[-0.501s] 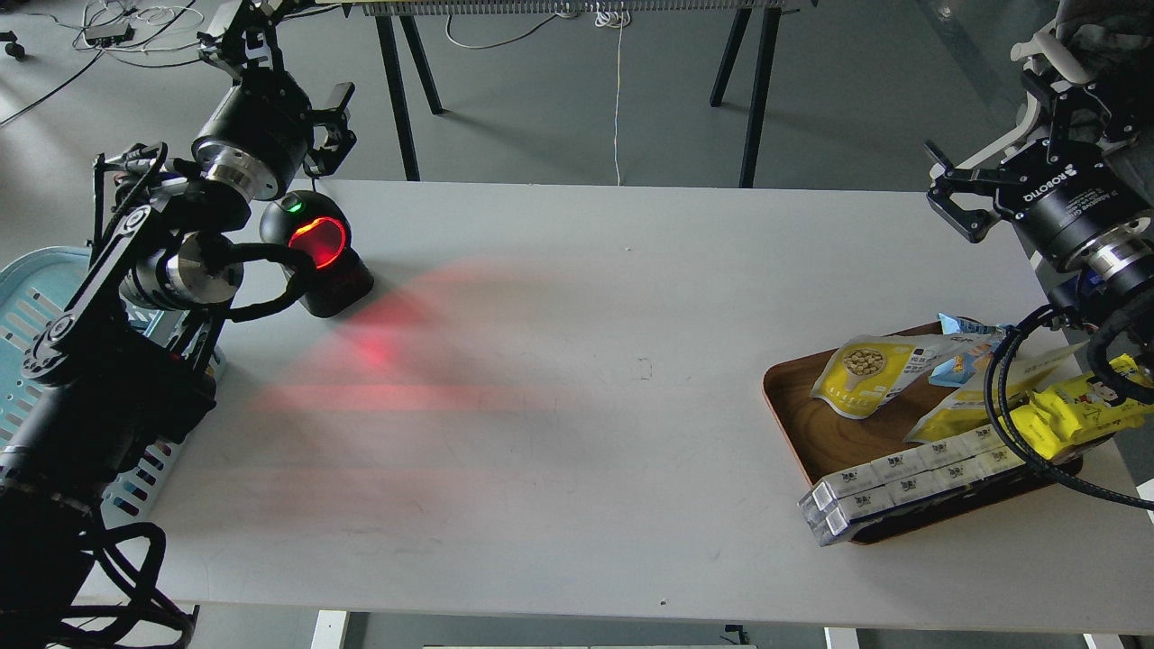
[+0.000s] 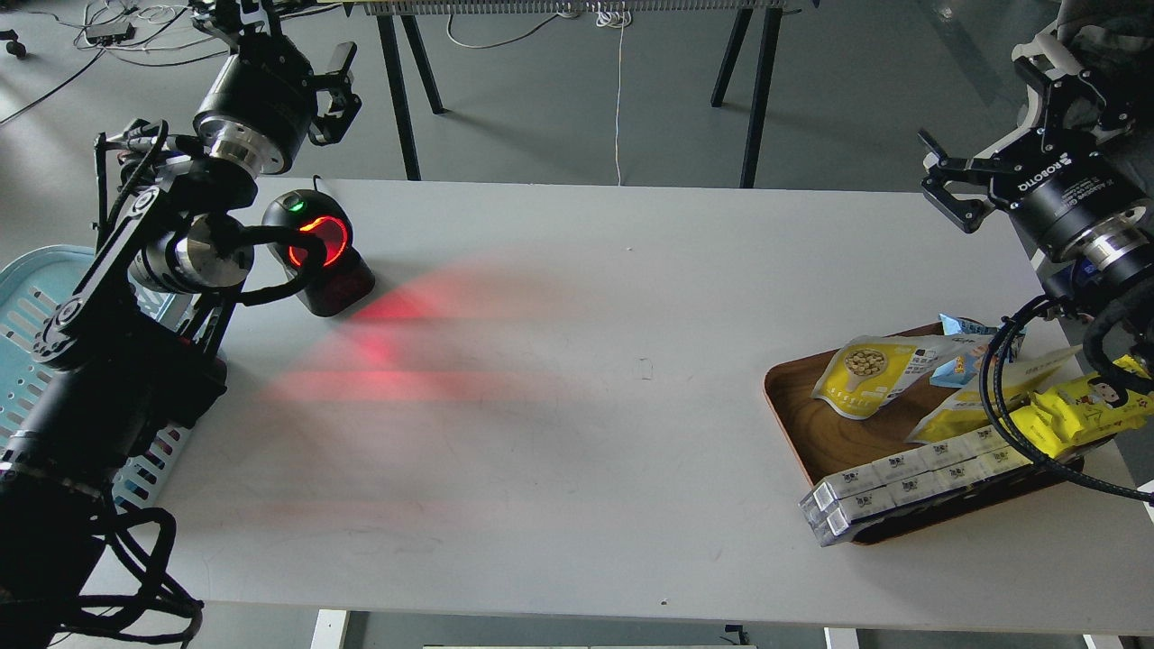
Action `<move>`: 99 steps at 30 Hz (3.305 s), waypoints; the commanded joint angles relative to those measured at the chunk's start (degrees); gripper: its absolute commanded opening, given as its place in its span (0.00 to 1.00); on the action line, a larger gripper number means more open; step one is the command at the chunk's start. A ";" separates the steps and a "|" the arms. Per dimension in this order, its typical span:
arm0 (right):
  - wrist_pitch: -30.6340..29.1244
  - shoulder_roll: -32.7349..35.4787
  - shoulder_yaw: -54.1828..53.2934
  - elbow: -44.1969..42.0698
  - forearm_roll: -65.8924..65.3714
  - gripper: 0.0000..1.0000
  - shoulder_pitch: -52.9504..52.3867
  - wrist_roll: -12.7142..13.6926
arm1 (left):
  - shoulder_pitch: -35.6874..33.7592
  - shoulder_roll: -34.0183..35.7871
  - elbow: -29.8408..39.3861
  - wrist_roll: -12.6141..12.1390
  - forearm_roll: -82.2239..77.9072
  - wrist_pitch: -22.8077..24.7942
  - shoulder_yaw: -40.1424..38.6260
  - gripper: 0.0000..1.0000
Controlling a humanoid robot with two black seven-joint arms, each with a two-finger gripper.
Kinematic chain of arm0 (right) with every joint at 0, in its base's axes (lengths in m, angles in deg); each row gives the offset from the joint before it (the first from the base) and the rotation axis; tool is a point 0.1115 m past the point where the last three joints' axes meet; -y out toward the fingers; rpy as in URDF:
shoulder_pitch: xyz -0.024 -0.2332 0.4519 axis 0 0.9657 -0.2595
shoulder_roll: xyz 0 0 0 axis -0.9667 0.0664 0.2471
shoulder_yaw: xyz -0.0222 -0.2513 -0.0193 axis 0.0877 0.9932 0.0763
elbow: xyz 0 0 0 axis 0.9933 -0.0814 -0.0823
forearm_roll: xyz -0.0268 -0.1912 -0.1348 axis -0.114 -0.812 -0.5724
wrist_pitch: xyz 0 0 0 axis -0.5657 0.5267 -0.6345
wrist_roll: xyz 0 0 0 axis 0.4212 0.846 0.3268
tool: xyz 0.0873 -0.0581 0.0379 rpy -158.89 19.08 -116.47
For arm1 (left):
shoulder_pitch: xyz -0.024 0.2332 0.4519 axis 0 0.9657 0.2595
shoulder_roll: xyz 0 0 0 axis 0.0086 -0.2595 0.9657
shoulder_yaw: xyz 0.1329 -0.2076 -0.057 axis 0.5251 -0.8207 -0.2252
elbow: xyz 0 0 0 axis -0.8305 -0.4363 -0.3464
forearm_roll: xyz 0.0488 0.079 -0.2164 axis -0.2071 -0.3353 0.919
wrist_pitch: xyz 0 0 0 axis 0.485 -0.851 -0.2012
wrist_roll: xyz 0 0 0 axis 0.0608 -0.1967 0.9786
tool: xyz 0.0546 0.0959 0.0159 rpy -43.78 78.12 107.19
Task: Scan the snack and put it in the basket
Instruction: 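Raise the right gripper and move it toward the wooden tray, then grasp the yellow snack packet on the tray with the right gripper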
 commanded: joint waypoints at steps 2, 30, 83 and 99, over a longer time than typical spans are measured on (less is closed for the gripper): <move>0.10 -0.04 0.11 2.30 0.00 0.99 -0.17 0.13 | -0.01 0.54 0.44 -0.52 0.08 0.35 -0.17 1.00; 3.96 10.77 46.99 3.09 -8.53 0.99 -38.71 0.30 | 1.23 6.70 0.70 -1.57 0.08 2.90 -0.61 1.00; 53.36 14.02 67.00 37.64 -2.72 0.36 -47.64 20.61 | 1.66 2.92 1.76 0.18 0.08 0.53 0.00 1.00; 54.41 14.28 63.93 38.07 -2.55 0.00 -49.39 20.96 | 1.84 2.92 1.76 0.01 -0.18 0.44 0.18 1.00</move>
